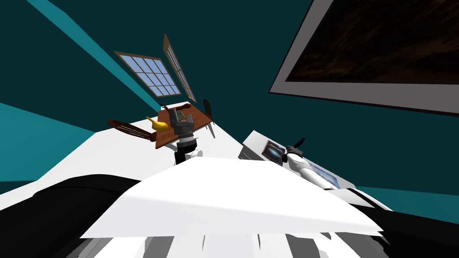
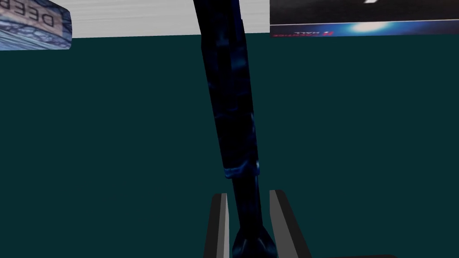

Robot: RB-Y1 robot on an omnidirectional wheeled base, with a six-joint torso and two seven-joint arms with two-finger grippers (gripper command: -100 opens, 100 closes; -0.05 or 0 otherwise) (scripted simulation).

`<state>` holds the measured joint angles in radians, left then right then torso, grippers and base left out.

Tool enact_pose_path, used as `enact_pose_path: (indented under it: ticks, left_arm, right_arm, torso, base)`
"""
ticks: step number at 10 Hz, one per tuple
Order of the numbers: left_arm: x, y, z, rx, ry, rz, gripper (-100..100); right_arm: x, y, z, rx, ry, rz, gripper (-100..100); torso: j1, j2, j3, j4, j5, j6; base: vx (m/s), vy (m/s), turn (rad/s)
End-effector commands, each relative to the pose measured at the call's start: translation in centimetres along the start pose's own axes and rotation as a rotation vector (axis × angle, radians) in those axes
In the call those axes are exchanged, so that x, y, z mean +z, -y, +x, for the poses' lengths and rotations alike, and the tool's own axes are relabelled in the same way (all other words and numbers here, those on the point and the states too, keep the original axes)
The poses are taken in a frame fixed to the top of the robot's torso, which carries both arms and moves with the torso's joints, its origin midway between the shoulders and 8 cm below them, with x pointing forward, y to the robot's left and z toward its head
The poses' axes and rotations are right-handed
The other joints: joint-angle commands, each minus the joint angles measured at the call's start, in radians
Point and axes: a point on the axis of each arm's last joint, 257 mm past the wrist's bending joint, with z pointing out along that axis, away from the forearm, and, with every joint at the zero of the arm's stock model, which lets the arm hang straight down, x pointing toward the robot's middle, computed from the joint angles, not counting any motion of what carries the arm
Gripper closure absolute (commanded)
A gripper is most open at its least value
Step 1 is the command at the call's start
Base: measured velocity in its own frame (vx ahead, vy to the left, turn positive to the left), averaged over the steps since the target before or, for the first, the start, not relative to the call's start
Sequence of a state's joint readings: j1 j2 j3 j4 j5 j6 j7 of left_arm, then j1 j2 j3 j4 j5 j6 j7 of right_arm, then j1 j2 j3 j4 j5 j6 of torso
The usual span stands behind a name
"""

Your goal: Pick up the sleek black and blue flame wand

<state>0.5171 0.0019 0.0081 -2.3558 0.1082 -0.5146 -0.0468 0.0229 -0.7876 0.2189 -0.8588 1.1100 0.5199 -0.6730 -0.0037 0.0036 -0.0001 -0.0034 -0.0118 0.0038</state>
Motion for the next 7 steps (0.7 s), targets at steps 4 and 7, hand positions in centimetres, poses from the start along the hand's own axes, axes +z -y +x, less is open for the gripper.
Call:
enact_pose_path:
  ticks: [4,7]
  left_arm:
    - [0.0,0.0,0.0,0.000,0.000,0.000,0]
    - [0.0,0.0,0.0,0.000,0.000,0.000,0]
  right_arm:
    - [0.0,-2.8,-0.7,-0.035,0.004,-0.019,100]
    - [-0.2,-6.5,-1.9,0.005,0.010,-0.045,100]
  torso:
    - [0.001,-0.001,0.000,0.000,0.001,0.000]
    - [0.000,0.001,0.001,0.001,0.001,0.000]
  base:
    - [-0.024,-0.017,-0.048]
    - [-0.043,-0.030,-0.076]
